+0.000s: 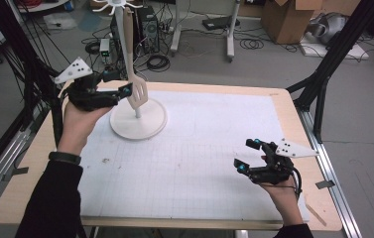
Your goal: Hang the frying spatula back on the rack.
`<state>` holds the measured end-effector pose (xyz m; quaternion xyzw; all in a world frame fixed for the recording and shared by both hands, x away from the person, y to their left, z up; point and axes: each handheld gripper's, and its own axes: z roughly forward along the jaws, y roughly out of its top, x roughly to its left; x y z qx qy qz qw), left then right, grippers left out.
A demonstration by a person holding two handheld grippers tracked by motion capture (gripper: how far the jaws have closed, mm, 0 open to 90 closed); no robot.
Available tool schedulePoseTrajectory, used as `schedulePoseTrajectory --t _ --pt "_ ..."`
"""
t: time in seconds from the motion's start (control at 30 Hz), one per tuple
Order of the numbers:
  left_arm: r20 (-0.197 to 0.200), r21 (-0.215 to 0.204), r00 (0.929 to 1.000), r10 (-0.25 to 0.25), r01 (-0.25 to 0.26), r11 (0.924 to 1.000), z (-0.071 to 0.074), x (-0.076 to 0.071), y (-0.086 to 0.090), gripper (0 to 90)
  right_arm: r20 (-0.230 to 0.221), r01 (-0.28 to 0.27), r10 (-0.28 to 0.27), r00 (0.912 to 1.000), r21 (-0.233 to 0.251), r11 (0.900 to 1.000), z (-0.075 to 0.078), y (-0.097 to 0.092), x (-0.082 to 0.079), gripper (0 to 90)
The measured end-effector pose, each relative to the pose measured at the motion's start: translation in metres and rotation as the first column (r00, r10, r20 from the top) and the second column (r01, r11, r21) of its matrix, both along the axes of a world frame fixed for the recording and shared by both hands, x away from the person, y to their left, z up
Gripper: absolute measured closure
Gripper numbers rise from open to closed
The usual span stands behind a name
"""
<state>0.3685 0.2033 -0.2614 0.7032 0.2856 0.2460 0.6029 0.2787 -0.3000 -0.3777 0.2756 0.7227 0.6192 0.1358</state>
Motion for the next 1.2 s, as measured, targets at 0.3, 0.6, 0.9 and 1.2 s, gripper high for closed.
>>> schedulePoseTrajectory --t 0.3,0.6,0.9,1.2 --pt "-0.065 0.034 0.9797 -0.189 0.192 0.9808 -0.043 -0.047 0.009 16.5 -0.003 0.005 -0.006 1.0000 -0.020 0.9998 -0.003 0.000 0.003 11.2" --pt "-0.073 0.021 0.9496 -0.305 0.307 0.9514 -0.089 -0.081 0.012 15.2 -0.023 0.025 -0.026 0.9994 -0.042 0.9988 -0.010 -0.004 0.004 11.2" --pt "-0.091 0.034 0.9513 -0.295 0.299 0.9538 -0.121 -0.095 0.017 15.3 -0.038 0.024 -0.026 0.9989 -0.059 0.9979 -0.013 -0.004 0.004 11.2" --pt "-0.106 0.020 0.9547 -0.278 0.282 0.9593 -0.133 -0.093 0.024 15.7 -0.034 0.022 -0.024 0.9991 -0.074 0.9970 -0.014 -0.002 0.005 11.3"
